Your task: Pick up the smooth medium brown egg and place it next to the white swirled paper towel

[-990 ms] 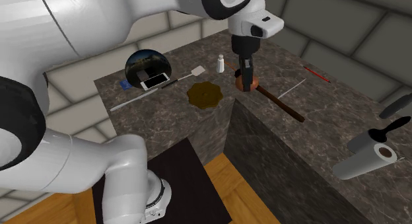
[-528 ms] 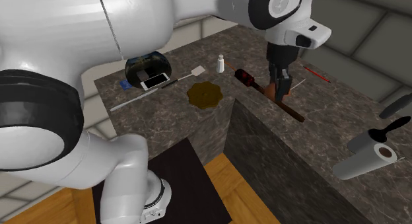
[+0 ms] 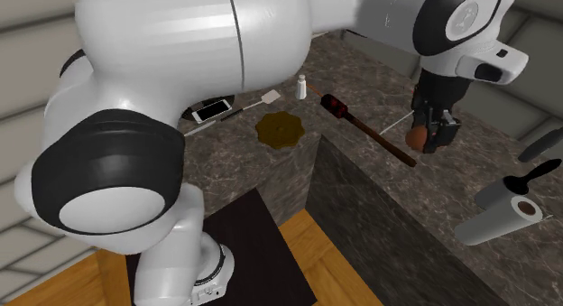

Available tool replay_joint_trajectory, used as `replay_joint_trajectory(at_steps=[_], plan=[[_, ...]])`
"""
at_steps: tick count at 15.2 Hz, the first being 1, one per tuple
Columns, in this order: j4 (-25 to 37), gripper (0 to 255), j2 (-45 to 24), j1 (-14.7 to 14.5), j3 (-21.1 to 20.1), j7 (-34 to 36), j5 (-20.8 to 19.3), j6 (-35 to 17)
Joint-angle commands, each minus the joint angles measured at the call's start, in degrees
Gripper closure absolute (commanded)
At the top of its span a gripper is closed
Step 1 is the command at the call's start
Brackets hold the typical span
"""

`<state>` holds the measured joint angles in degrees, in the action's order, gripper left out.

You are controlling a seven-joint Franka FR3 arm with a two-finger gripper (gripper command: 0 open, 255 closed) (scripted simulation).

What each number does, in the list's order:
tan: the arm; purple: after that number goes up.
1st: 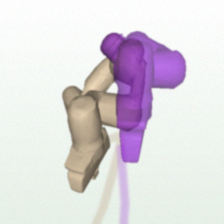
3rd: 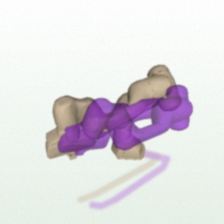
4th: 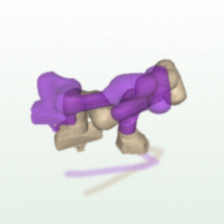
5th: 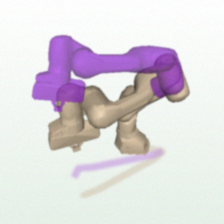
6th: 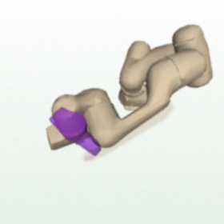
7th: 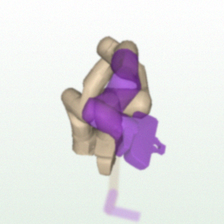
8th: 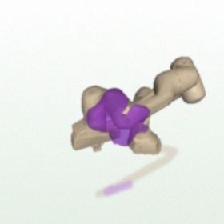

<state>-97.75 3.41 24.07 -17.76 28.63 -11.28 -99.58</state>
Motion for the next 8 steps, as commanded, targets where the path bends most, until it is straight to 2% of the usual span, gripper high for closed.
replay_joint_trajectory(at_steps=[1,8], plan=[[5.4,255,-4.6,0.6,0.5,-1.2,-1.3,0.7],[24.3,255,-19.4,1.7,2.4,-5.7,-4.7,4.5]])
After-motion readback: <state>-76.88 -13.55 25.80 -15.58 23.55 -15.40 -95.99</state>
